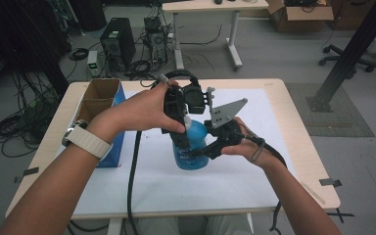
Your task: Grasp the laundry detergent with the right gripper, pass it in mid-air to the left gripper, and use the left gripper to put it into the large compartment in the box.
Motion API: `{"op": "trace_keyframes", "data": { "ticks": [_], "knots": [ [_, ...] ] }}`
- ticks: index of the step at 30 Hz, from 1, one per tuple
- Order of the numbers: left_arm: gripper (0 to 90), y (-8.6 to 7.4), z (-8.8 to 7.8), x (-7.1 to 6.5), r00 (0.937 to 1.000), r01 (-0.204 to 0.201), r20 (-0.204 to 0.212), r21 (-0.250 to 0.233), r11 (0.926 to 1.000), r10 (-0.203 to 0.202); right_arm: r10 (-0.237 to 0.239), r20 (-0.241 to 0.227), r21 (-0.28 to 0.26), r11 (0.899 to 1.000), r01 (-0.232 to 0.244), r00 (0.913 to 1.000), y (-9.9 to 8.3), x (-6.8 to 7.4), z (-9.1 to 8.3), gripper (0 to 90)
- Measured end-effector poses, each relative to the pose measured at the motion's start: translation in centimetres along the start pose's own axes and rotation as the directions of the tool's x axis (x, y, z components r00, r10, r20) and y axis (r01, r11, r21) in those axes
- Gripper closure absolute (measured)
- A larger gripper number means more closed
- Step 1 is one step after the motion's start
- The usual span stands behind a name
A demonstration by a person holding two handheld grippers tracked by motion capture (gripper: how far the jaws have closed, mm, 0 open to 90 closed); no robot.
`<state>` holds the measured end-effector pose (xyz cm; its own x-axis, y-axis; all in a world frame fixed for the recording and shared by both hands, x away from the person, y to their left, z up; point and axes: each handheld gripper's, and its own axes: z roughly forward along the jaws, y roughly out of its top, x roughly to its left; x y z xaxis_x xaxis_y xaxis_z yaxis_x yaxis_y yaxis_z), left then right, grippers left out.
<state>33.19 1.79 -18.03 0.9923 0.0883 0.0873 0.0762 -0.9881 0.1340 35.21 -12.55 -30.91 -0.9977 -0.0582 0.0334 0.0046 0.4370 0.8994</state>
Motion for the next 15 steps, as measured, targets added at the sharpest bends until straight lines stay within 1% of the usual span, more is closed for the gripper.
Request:
{"op": "trace_keyframes", "data": {
  "ticks": [8, 15],
  "knots": [
    [9.3, 0.15, 0.19, 0.11, 0.9999, -0.011, 0.002, -0.002, 0.9999, 0.011, 0.001, 0.003, 0.001, 1.0, -0.001, 1.0, -0.01, -0.04, -0.14, 44.2],
    [12.4, 0.18, 0.32, 0.22, 0.9999, -0.011, 0.004, 0.002, 0.9999, 0.011, 0.0, 0.003, 0.001, 1.0, 0.0, 1.0, -0.01, -0.03, -0.18, 44.2]
  ]
}}
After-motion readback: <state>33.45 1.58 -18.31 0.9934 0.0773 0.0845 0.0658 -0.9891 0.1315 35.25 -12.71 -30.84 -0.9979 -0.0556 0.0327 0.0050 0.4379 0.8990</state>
